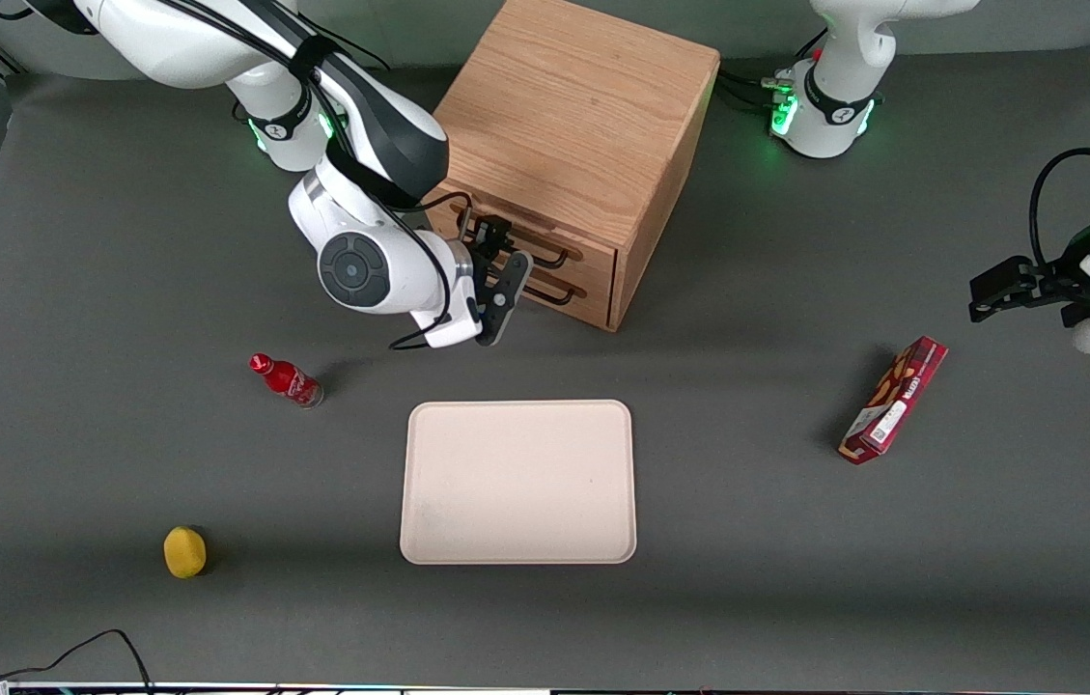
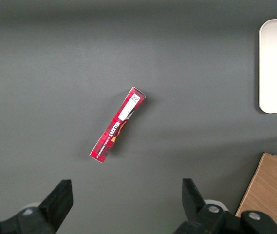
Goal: Open upper drawer
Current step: 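Pull the handle outward with the right gripper, sliding the drawer open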
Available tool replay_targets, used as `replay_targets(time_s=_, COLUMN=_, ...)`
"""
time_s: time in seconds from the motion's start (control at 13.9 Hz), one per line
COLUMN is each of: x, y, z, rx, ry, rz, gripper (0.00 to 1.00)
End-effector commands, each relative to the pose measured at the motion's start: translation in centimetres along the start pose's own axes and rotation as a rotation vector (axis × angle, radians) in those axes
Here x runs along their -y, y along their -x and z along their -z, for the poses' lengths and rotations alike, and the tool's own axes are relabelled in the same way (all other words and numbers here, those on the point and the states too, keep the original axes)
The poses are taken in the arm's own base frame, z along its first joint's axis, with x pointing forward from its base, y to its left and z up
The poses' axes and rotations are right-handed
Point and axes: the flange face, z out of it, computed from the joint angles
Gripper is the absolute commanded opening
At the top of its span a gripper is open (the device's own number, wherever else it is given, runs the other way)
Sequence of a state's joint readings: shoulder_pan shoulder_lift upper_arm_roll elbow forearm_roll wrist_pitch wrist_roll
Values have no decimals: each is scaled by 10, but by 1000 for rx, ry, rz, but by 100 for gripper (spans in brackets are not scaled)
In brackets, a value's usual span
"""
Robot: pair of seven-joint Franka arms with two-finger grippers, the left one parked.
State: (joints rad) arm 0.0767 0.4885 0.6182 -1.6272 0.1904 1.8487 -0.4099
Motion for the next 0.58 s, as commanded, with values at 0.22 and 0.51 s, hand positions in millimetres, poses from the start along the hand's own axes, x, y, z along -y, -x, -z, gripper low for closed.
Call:
replay_targets(time_s=0.22, x=-62, y=-15, z=28, rx=-63, ry=4, rz=-54, gripper=100)
replay_targets(time_s=0.51, x=-91, y=-11, z=46, rx=-43, ry=20, rz=-67, gripper=100)
